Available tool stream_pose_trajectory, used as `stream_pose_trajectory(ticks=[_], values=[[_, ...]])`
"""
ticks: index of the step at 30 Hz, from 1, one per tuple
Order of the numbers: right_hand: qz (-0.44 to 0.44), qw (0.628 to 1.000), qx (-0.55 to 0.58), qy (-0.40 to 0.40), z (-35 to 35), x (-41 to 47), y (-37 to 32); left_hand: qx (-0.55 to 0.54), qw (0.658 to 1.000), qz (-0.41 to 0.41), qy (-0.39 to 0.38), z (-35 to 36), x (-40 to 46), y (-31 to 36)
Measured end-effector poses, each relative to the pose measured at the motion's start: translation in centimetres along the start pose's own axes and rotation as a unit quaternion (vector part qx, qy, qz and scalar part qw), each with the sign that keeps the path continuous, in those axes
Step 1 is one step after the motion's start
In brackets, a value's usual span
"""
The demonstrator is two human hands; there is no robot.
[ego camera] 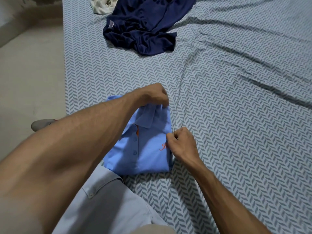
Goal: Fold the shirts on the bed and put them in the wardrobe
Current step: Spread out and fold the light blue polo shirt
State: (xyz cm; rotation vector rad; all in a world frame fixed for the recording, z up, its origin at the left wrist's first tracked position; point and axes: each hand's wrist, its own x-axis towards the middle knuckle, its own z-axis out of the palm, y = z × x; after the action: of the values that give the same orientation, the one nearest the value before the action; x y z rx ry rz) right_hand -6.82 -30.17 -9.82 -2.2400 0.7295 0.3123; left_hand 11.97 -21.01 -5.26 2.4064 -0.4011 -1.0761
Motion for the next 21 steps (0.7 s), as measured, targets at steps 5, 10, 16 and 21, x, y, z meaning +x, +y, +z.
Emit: stream_pose_trajectory(ticks=[5,10,16,21], values=[[-0.012,0.998,-0.057,-0.025,-0.3,0.4,0.2,0.092,0.993,0.030,0.073,1.8,1.9,-1.1],[-0.051,0.993,-0.108,-0.014,0.2,0.4,0.3,0.114,0.978,0.063,0.164,3.5,2.5,-2.1],[-0.042,0.996,-0.073,0.018,-1.1,0.8,0.7,-0.138,0.924,0.139,0.328,1.3,-1.7,-6.0],[-0.102,0.986,-0.027,0.132,-2.0,2.7,-2.2,-0.204,0.849,0.070,0.483,-1.1,-8.5,-11.4]])
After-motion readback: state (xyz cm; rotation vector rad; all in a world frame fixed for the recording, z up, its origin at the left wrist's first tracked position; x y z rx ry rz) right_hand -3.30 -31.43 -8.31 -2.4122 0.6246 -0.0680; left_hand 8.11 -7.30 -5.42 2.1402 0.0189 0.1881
